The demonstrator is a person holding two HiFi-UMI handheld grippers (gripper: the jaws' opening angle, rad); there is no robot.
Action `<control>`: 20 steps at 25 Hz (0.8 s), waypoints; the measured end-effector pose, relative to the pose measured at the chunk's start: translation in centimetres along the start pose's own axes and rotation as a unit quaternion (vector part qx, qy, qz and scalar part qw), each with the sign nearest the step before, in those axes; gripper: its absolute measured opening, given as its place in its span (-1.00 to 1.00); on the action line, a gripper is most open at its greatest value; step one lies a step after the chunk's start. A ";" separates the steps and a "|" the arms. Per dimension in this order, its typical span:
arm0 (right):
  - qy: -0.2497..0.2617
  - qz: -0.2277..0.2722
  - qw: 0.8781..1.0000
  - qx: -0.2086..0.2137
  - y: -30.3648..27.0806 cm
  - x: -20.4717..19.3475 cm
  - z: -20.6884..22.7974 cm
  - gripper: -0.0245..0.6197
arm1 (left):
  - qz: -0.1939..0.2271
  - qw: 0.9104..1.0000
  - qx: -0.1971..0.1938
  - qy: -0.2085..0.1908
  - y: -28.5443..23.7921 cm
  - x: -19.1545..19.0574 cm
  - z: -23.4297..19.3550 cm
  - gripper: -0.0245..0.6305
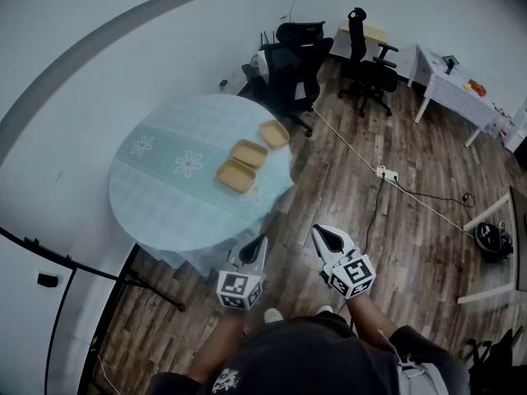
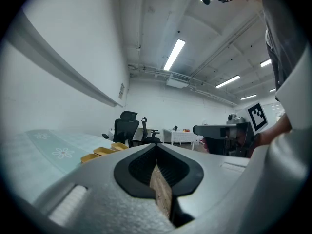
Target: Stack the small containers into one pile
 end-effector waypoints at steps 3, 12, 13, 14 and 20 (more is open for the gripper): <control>-0.001 -0.008 1.000 0.002 -1.0 -0.6 -0.2 -0.92 | -0.004 1.000 0.003 0.003 0.2 -0.4 -1.3 -0.91; -0.006 -0.018 1.000 0.012 -3.5 -1.2 1.8 -0.92 | -0.019 1.000 0.008 0.004 -2.3 -0.9 -2.5 -0.91; -0.007 -0.019 1.000 0.015 -3.8 -1.3 2.3 -0.92 | -0.019 1.000 0.010 0.003 -2.8 -0.9 -2.6 -0.91; -0.008 -0.019 1.000 0.017 -4.1 -1.4 2.8 -0.92 | -0.020 1.000 0.012 0.003 -3.2 -0.9 -2.7 -0.91; -0.010 -0.015 0.999 0.038 -6.6 -1.1 6.2 -0.92 | -0.030 0.999 0.025 -0.005 -6.8 -0.9 -3.4 -0.91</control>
Point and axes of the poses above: the fingertips, and each gripper's own axes: y backward along the fingers, z to its right, x out of its top, the point moved 1 cm from there along y, backward along the fingers, and after that the axes turned 9 degrees about x, right-handed, at the moved point
